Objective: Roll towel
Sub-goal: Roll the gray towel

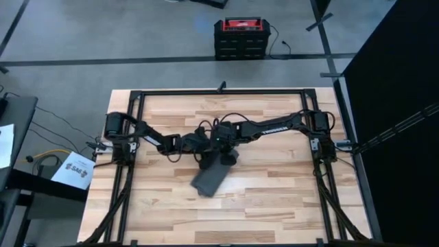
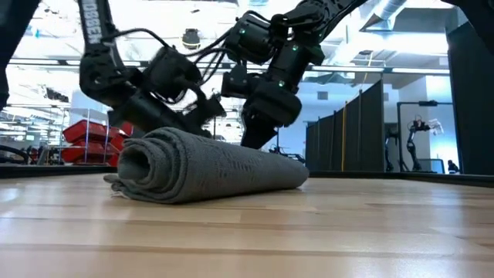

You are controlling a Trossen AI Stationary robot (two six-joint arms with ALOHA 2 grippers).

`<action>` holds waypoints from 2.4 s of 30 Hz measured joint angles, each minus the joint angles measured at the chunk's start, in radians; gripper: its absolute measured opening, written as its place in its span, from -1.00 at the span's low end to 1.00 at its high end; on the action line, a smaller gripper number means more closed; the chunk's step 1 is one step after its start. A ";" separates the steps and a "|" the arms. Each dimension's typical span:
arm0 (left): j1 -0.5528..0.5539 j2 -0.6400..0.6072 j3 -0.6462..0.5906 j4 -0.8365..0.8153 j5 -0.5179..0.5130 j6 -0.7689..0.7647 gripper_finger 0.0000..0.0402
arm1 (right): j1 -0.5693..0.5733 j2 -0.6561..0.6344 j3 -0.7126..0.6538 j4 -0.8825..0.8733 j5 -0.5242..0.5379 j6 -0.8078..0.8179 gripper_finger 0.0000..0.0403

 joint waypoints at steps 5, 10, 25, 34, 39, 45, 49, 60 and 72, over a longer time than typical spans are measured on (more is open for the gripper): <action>0.006 0.058 0.026 0.008 0.002 0.001 -0.41 | -0.002 0.022 0.001 -0.003 0.001 -0.106 -1.00; 0.006 0.054 0.022 -0.009 0.000 0.005 -0.41 | 0.011 0.057 0.002 -0.022 0.010 -0.139 -1.00; 0.053 0.056 0.004 -0.020 0.013 -0.010 -0.41 | 0.091 0.068 0.002 -0.025 0.033 -0.182 -1.00; 0.055 0.056 0.004 -0.023 0.013 -0.011 -0.41 | 0.146 0.067 0.002 -0.023 0.030 -0.225 -1.00; 0.055 0.056 0.003 -0.022 0.012 -0.011 -0.41 | 0.156 0.067 0.000 -0.015 0.038 -0.218 -1.00; 0.054 0.056 0.002 -0.021 -0.001 -0.020 -0.41 | 0.147 0.033 -0.003 0.001 0.115 -0.223 -1.00; 0.054 0.057 0.002 -0.020 -0.002 -0.021 -0.41 | 0.144 -0.033 0.001 0.006 0.161 -0.220 -1.00; 0.054 0.057 0.002 -0.020 0.000 -0.015 -0.41 | 0.099 -0.097 -0.023 -0.043 0.203 -0.174 -1.00; 0.053 0.057 0.002 -0.016 0.003 -0.019 -0.41 | 0.104 -0.085 -0.263 0.288 0.179 -0.154 -1.00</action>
